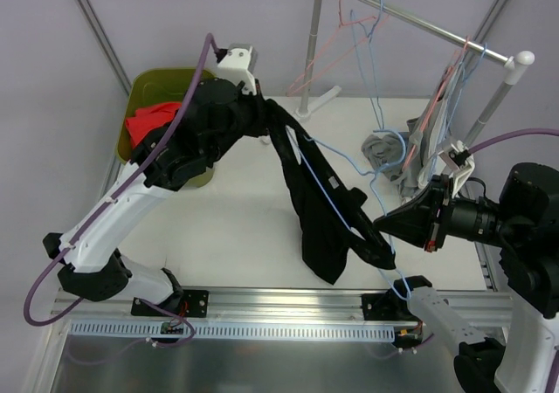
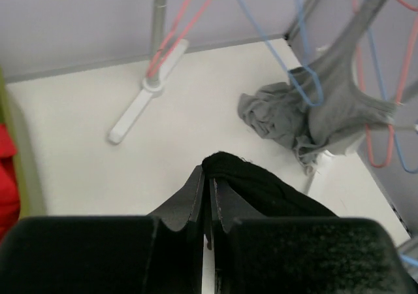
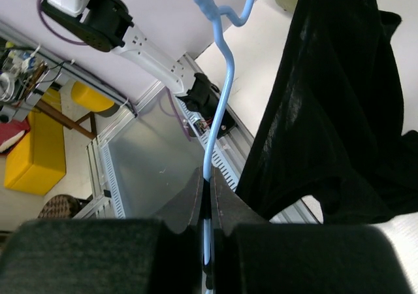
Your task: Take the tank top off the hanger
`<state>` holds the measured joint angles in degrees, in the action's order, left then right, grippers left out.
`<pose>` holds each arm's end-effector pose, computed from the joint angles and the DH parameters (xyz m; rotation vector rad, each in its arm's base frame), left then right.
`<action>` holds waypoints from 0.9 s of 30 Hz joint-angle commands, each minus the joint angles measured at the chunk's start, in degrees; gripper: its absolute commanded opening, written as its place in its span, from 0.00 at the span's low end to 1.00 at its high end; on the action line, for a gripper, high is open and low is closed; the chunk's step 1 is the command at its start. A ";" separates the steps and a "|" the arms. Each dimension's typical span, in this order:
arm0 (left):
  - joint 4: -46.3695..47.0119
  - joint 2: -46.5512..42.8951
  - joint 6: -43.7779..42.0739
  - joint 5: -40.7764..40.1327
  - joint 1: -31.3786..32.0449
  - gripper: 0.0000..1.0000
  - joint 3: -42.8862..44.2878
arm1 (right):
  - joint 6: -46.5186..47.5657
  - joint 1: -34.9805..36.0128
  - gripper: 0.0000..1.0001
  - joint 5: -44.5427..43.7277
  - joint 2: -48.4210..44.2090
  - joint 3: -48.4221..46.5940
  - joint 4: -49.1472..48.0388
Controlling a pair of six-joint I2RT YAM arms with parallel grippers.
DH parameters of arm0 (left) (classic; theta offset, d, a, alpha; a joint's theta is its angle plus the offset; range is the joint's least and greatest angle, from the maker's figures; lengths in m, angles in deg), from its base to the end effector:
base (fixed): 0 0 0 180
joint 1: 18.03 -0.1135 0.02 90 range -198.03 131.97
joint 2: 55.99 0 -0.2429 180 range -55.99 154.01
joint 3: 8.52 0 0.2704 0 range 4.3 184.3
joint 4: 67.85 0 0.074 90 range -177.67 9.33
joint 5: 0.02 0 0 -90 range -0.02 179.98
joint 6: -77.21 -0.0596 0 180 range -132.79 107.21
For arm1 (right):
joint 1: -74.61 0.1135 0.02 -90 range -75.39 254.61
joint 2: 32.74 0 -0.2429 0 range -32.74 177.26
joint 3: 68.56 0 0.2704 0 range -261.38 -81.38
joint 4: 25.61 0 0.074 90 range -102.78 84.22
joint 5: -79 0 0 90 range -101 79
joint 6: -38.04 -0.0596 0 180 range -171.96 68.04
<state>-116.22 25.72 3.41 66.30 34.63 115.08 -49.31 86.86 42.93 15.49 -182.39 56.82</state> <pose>0.2095 -0.2352 0.5199 0.2263 1.6899 -0.5562 0.0624 0.0628 0.5093 -0.8729 1.6322 0.9854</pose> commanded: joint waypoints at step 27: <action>0.04 -8.07 9.89 -2.16 -8.01 0.00 -1.89 | -7.57 3.57 0.00 24.89 1.08 8.02 -16.86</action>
<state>-117.36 17.85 11.70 68.53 28.05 111.43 -54.94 88.96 61.44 17.76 -173.23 43.11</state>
